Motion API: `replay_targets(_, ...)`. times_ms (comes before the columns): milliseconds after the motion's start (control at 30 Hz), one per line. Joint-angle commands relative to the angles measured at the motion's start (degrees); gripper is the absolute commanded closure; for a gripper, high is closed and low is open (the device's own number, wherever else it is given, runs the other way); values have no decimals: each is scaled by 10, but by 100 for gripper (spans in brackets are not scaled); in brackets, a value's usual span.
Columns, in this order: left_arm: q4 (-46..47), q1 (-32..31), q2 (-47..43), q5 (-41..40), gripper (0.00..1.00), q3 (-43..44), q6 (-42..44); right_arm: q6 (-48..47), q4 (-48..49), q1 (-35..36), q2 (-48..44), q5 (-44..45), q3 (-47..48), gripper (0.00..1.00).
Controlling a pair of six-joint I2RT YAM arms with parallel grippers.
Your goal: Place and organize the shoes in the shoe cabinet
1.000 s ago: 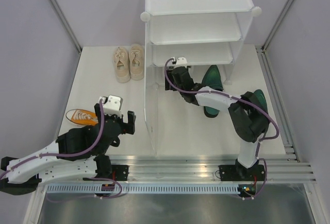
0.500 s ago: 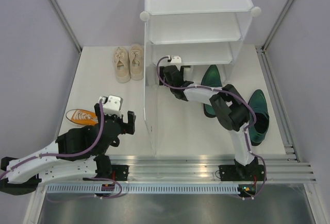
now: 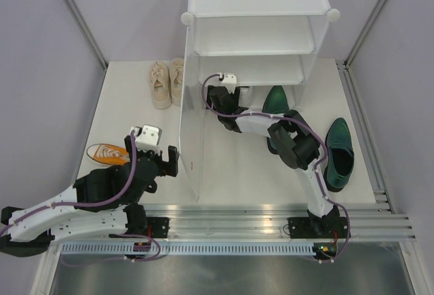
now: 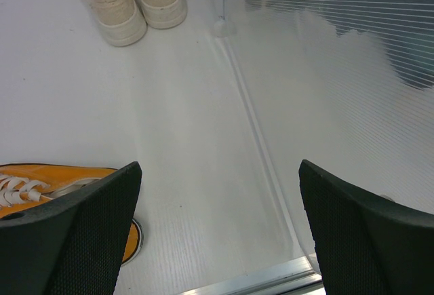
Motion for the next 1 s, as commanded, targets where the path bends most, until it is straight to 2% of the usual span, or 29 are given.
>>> replay_targets(0, 23, 2, -3, 7, 0, -3, 22, 19, 54, -5, 4, 44, -4, 18)
replay_targets(67, 24, 2, -2, 9, 0, -3, 23, 14, 80, -6, -4, 52, -32, 18)
replay_targets(200, 25, 2, -2, 12, 0, -3, 24, -34, 190, 4, -45, 44, -97, 18)
replay_targets(433, 30, 2, -2, 18, 0, -2, 28, -78, 248, 11, -64, 55, -132, 18)
replay_targets(700, 29, 2, -2, 22, 0, -2, 30, -109, 277, 10, -42, 42, -131, 16)
replay_targets(900, 30, 2, -2, 26, 0, -1, 31, -121, 277, 10, -14, 56, -94, 16)
replay_targets(967, 31, 2, -2, 28, 0, -1, 31, -116, 277, 9, -9, 58, -91, 19)
